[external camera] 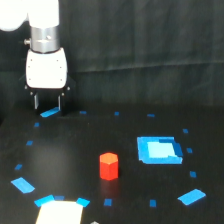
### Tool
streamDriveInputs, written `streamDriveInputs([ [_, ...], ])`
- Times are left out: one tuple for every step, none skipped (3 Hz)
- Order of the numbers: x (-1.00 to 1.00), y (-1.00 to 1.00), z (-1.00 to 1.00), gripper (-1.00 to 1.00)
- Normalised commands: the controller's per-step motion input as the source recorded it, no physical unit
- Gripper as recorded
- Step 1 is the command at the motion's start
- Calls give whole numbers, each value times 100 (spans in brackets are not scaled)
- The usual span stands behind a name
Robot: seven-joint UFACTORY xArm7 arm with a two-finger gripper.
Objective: Pick up the red object from the table
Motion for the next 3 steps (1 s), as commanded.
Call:
streamDriveInputs([
  [100, -100, -63, 100],
  [100, -100, -58, 100],
  [91, -96, -96, 100],
])
